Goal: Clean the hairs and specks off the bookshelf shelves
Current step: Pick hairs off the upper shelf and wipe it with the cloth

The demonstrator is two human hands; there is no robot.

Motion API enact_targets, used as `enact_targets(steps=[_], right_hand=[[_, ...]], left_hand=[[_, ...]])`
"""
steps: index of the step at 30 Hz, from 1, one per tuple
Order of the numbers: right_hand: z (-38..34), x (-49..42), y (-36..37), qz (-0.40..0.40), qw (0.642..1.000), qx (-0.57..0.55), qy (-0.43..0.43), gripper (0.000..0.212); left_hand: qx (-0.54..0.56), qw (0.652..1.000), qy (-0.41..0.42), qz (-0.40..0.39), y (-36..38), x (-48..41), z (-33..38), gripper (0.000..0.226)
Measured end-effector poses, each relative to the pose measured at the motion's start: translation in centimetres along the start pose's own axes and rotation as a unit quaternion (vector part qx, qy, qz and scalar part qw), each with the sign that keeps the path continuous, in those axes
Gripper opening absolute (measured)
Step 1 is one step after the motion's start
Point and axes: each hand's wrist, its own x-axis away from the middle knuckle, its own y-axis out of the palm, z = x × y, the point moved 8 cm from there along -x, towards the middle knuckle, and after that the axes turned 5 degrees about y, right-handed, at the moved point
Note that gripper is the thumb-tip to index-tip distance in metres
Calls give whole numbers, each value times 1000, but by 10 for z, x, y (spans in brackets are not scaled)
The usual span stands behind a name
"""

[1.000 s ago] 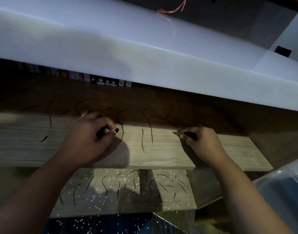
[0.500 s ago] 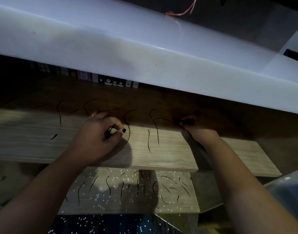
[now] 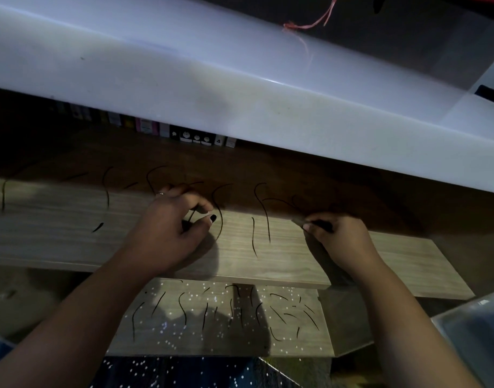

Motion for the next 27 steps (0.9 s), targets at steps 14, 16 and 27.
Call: enact_targets(steps=[14, 16, 27], right_hand=[[-17, -45, 5, -10, 998, 59, 1, 26], [-16, -24, 3, -2, 998, 65, -10, 26], [-15, -11, 5, 3, 997, 70, -15, 25]], left_hand=[[-6, 1000, 5, 14, -4, 1, 5, 22], [-8, 1000, 4, 12, -3, 1, 4, 14], [3, 1000, 9, 15, -3, 0, 4, 18]])
